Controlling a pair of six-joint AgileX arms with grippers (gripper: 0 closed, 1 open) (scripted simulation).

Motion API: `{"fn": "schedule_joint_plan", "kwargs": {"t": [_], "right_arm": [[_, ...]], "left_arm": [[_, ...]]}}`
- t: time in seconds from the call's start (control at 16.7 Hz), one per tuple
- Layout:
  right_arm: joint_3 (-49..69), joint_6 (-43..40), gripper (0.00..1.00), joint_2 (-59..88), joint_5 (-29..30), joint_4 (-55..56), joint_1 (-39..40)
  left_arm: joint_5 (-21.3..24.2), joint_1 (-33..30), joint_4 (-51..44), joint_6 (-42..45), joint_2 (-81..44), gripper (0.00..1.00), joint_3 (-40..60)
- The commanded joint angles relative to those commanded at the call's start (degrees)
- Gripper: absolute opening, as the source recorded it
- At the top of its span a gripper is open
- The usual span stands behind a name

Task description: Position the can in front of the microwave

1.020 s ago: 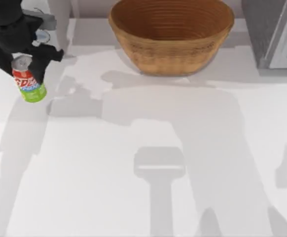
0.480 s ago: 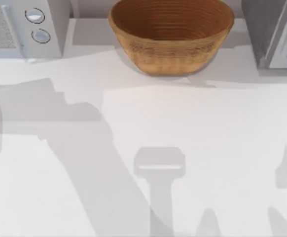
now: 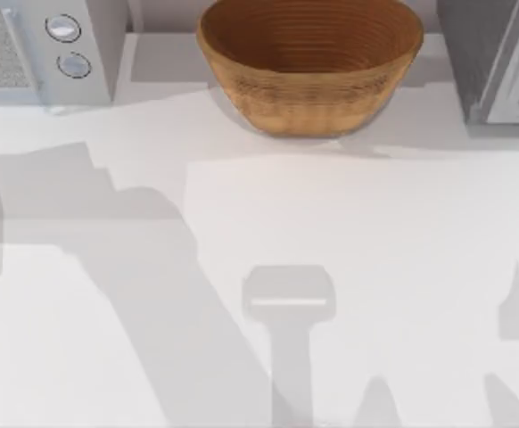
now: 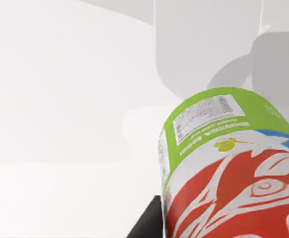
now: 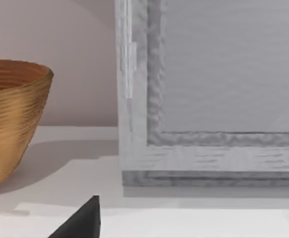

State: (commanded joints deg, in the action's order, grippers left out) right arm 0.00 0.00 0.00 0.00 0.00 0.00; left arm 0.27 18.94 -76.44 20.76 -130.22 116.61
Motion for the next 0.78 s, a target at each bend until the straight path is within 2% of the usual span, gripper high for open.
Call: {"fn": "schedule_joint_plan", "kwargs": {"t": [0.24,0.78], "right_arm": [[0.0,0.0,1.00,0.0,0.0,0.0,0.0],[0.0,0.0,1.00,0.0,0.0,0.0,0.0]], "left_arm": [[0.0,0.1,0.6,0.0,0.1,0.00,-0.6],[0.0,0.1,0.6,0.0,0.1,0.68,-0.6]]}}
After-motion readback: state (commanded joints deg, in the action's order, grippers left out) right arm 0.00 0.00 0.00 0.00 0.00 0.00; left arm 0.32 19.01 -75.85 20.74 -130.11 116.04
